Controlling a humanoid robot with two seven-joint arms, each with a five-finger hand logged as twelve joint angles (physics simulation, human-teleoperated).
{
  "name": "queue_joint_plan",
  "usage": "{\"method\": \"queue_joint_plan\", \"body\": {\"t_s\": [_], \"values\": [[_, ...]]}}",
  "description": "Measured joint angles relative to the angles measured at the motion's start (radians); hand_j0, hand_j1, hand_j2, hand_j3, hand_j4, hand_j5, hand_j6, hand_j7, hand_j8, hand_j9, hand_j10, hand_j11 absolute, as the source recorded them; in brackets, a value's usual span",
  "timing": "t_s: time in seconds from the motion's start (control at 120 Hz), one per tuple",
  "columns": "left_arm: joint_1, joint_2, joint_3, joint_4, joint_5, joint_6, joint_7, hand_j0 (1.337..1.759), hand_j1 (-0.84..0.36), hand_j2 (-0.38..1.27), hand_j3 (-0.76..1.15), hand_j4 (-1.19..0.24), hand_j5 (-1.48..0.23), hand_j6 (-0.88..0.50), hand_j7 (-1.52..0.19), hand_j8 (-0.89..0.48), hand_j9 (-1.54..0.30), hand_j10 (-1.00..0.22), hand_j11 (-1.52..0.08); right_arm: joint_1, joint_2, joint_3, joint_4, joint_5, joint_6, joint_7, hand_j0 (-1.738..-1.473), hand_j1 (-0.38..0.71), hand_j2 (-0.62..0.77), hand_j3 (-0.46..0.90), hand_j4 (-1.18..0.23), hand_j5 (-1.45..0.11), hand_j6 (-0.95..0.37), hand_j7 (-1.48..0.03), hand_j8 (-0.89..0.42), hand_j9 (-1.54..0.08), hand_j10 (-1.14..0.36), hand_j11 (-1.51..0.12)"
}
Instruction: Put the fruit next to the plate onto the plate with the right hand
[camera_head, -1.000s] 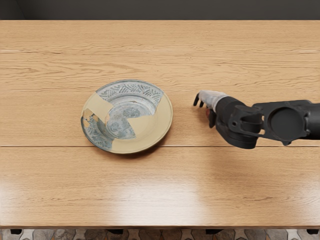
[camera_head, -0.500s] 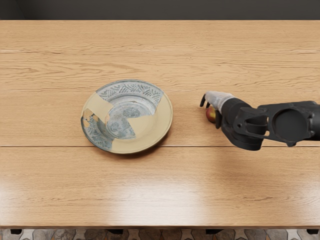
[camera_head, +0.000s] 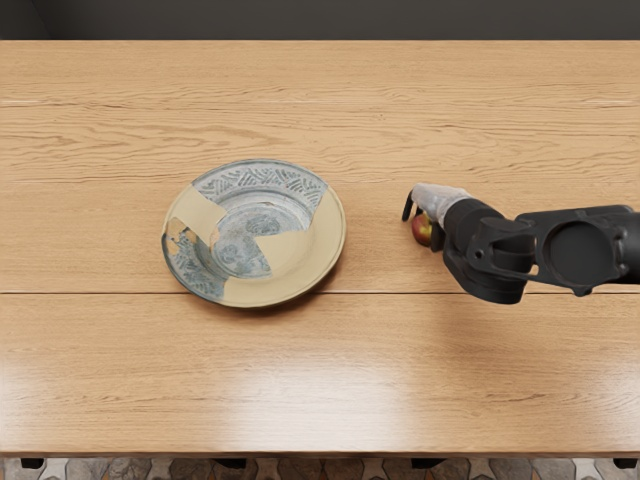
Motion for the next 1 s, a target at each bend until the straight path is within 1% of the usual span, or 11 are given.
{"method": "queue_joint_plan", "body": {"t_s": [0.133,0.242,0.417,0.633,0.667,0.85,0.917,1.0], "values": [[0.0,0.0,0.0,0.0,0.0,0.0,0.0,1.658,0.35,0.0,0.0,0.0,0.0,0.0,0.0,0.0,0.0,0.0,0.0,-0.001,0.004,0.0,-0.002,0.002,0.0,-0.001,-1.656,0.24,-0.06,0.0,-0.53,-0.66,-0.47,-0.67,-0.41,-0.67,-0.52,-0.67],[0.0,0.0,0.0,0.0,0.0,0.0,0.0,1.658,0.35,0.0,0.0,0.0,0.0,0.0,0.0,0.0,0.0,0.0,0.0,-0.001,0.006,0.0,-0.003,0.003,-0.002,-0.001,-1.655,0.26,-0.01,0.0,-0.56,-0.72,-0.47,-0.72,-0.4,-0.73,-0.56,-0.72],[0.0,0.0,0.0,0.0,0.0,0.0,0.0,1.658,0.35,0.0,0.0,0.0,0.0,0.0,0.0,0.0,0.0,0.0,0.0,-0.001,0.006,0.004,-0.004,0.003,-0.003,-0.001,-1.653,0.25,0.08,0.0,-0.61,-0.79,-0.48,-0.79,-0.42,-0.8,-0.56,-0.8],[0.0,0.0,0.0,0.0,0.0,0.0,0.0,1.658,0.35,0.0,0.0,0.0,0.0,0.0,0.0,0.0,0.0,0.0,0.0,0.005,-0.001,0.02,-0.011,0.008,-0.001,-0.001,-1.652,0.23,0.04,0.0,-0.63,-0.85,-0.49,-0.83,-0.4,-0.85,-0.56,-0.85],[0.0,0.0,0.0,0.0,0.0,0.0,0.0,1.658,0.35,0.0,0.0,0.0,0.0,0.0,0.0,0.0,0.0,0.0,0.0,0.007,0.0,0.025,-0.011,0.01,-0.001,-0.001,-1.652,0.23,0.06,0.0,-0.63,-0.85,-0.49,-0.84,-0.41,-0.86,-0.56,-0.86],[0.0,0.0,0.0,0.0,0.0,0.0,0.0,1.658,0.35,0.0,0.0,0.0,0.0,0.0,0.0,0.0,0.0,0.0,0.0,0.065,0.019,0.047,-0.025,0.018,0.0,-0.001,-1.653,0.23,0.07,0.0,-0.63,-0.87,-0.49,-0.85,-0.41,-0.88,-0.55,-0.88],[0.0,0.0,0.0,0.0,0.0,0.0,0.0,1.658,0.35,0.0,0.0,0.0,0.0,0.0,0.0,0.0,0.0,0.0,0.0,0.092,0.047,0.051,-0.045,0.023,0.003,0.0,-1.654,0.23,0.1,0.0,-0.63,-0.88,-0.49,-0.85,-0.4,-0.89,-0.54,-0.89],[0.0,0.0,0.0,0.0,0.0,0.0,0.0,1.658,0.35,0.0,0.0,0.0,0.0,0.0,0.0,0.0,0.0,0.0,0.0,0.129,0.093,0.054,-0.067,0.03,0.005,0.0,-1.654,0.23,0.07,0.0,-0.63,-0.88,-0.49,-0.85,-0.4,-0.89,-0.54,-0.89]]}}
